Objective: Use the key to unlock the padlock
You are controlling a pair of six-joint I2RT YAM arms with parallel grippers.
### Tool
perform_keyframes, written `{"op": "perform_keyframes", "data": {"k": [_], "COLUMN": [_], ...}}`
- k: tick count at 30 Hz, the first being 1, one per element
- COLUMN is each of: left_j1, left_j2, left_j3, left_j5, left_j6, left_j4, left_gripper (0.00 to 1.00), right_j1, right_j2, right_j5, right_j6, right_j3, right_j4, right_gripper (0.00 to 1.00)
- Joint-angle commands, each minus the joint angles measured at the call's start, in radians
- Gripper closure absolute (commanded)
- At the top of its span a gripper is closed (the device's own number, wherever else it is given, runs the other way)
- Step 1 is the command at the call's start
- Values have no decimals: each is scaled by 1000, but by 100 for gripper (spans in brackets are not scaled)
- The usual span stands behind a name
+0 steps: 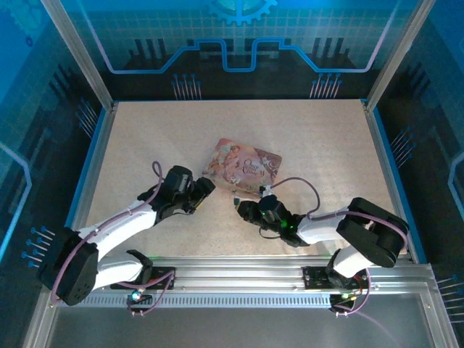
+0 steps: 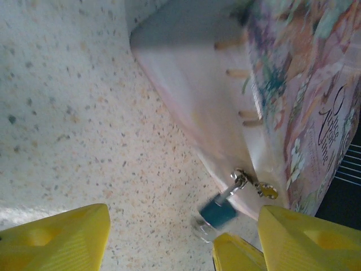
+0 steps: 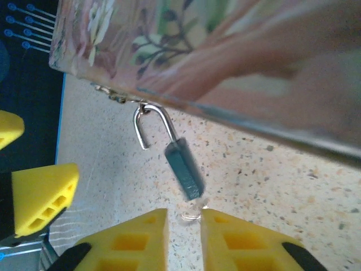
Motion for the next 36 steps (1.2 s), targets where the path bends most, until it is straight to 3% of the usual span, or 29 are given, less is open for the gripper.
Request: {"op": "perform_keyframes", "data": {"k": [1, 11, 19, 27, 36], "left_j1": [41, 169, 268, 274, 274], "left_j2": [-38, -46, 185, 437, 506], "left_j3": [44, 136, 296, 436, 389], "left_j5": [4, 34, 216, 274, 258], "left_j6": [104, 431, 612, 690, 686], "left_j4": [-59, -92, -83, -96, -96], "left_gripper": [26, 9, 8, 21, 38], "right_j1": [-16, -38, -102, -164, -242], "right_j2": [-38, -203, -253, -242, -211], "right_j5": [38, 26, -86, -133, -218], "right_j6": [-5, -223, -349, -390, -477], "right_j3": [-25, -14, -37, -38, -11], "right_j4": [-135, -252, -151, -90, -75], "right_gripper": [71, 53, 37, 35, 34]}}
